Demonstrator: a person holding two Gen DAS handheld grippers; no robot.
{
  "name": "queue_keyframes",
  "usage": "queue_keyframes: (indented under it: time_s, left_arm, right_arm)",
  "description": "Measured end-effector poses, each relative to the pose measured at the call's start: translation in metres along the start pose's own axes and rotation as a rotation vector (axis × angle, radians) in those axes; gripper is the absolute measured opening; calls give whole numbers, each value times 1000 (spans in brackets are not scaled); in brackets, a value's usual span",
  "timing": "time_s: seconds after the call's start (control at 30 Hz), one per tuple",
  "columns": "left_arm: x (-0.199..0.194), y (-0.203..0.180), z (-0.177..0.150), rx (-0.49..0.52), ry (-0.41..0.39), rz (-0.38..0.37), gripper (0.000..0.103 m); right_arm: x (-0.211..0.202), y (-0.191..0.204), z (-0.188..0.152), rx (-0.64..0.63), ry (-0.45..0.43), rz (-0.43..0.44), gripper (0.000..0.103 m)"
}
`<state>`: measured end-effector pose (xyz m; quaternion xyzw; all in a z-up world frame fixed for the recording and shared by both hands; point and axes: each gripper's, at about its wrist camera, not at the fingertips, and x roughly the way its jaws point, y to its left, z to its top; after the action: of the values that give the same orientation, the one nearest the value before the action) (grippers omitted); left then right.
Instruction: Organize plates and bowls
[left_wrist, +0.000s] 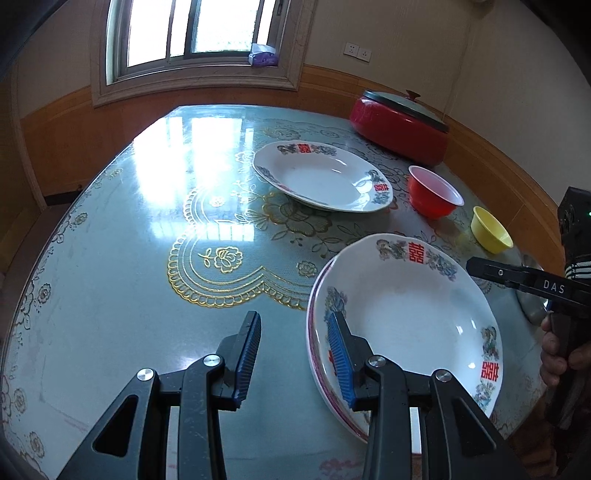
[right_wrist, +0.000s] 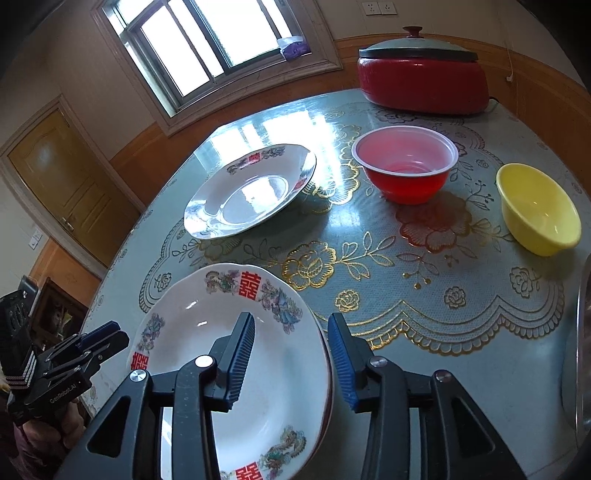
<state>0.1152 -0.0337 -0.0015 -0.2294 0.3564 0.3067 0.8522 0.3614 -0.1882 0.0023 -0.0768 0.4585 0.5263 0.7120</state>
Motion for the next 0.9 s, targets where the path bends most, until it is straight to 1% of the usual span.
queue_keyframes:
  time_s: [0.13,0.23,0.3,0.5,0.67,0.77,0.9]
  left_arm:
    - [10,8,17,-33,10,45,39]
    - [16,9,30,-25,7,64,39]
    - [21,10,39,-22,6,71,40]
    - [44,22,65,-38,37,76,40]
    - [69,37,87,-68,65,52,39]
    - [84,44,103,-68,68,36,39]
    - [111,48,128,-45,74,-6,39]
  right_arm:
    - [8,-1,17,45,7,70,42]
    - [16,-1,33,89,11,135,43]
    - [24,-2,43,117,18,160,43]
    - [53,-7,73,178,32,174,43]
    - [82,-15,89,229,60,168,43]
    - [98,-21,94,263,79,164,43]
    - [114,-28,104,277,87,150,43]
